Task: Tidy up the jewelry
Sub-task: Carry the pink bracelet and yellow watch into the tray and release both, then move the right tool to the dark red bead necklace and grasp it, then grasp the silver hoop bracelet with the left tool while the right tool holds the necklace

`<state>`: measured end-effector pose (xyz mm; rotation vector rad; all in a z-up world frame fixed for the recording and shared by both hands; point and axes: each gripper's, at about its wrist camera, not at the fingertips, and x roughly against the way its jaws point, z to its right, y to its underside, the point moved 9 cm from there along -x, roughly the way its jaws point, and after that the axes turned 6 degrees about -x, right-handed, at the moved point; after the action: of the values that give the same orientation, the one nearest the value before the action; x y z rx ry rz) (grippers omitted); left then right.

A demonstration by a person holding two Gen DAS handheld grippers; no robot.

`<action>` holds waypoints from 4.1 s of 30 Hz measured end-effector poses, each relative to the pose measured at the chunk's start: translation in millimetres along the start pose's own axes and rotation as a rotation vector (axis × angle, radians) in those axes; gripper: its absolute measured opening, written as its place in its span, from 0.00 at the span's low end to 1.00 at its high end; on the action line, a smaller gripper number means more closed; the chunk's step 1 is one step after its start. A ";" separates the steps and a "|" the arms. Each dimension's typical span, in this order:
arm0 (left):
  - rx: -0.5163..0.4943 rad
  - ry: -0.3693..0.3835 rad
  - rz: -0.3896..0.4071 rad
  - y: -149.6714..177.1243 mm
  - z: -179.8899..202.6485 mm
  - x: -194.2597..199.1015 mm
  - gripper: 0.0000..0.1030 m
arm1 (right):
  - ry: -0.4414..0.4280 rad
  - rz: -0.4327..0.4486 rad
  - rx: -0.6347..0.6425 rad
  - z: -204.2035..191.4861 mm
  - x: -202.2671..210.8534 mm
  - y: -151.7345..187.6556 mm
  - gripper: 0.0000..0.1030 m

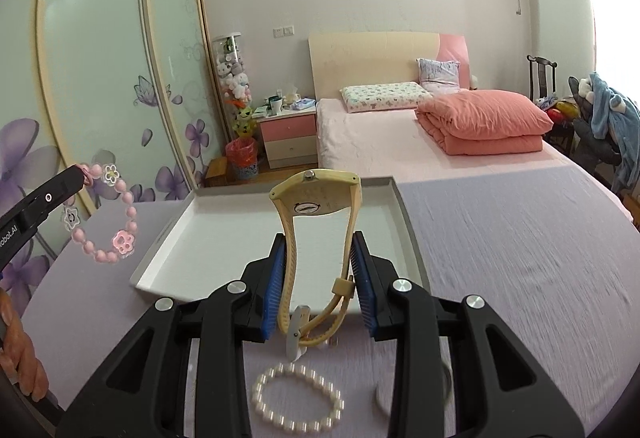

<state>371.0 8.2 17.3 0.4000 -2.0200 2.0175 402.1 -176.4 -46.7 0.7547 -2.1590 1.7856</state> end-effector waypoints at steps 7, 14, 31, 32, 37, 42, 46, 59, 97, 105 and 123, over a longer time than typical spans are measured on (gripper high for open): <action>-0.001 -0.018 -0.003 -4.8 -2.6 -56.0 0.13 | -0.007 -0.034 0.003 0.2 -58.0 -11.8 0.33; -0.028 -0.035 -0.062 15.7 3.0 -111.0 0.13 | 0.013 -0.135 -0.025 11.5 -113.5 -3.7 0.33; -0.007 -0.031 -0.155 35.4 -9.1 -168.8 0.14 | 0.051 -0.234 -0.058 20.6 -136.5 1.2 0.53; -0.008 -0.031 -0.154 34.6 -8.7 -167.6 0.15 | 0.050 -0.229 -0.057 19.9 -136.8 -0.5 0.53; -0.001 -0.038 -0.142 29.5 -9.2 -158.5 0.21 | 0.052 -0.198 -0.057 22.3 -126.8 -7.0 0.53; 0.012 -0.038 -0.131 23.7 -13.7 -146.3 0.22 | 0.049 -0.176 -0.070 25.3 -115.2 -12.3 0.53; 0.014 -0.046 -0.120 21.1 -20.0 -131.6 0.24 | 0.054 -0.150 -0.062 26.5 -100.4 -15.4 0.53; 0.019 -0.063 -0.050 19.3 -28.3 -28.3 0.48 | 0.057 -0.043 -0.047 37.1 -15.6 -11.3 0.62; 0.003 0.023 -0.095 127.8 -6.4 109.8 0.54 | -0.013 -0.333 0.119 -19.6 57.6 180.5 0.10; -0.028 0.077 -0.162 142.2 21.6 96.8 0.52 | -0.018 -0.279 0.046 4.7 70.2 166.6 0.09; -0.084 0.124 -0.325 178.7 82.2 74.4 0.65 | 0.008 -0.033 -0.061 51.4 117.0 83.7 0.09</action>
<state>236.7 -75.1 -121.5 0.5326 -1.8227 1.7132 267.1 -243.4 -71.0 0.7630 -2.1725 1.6961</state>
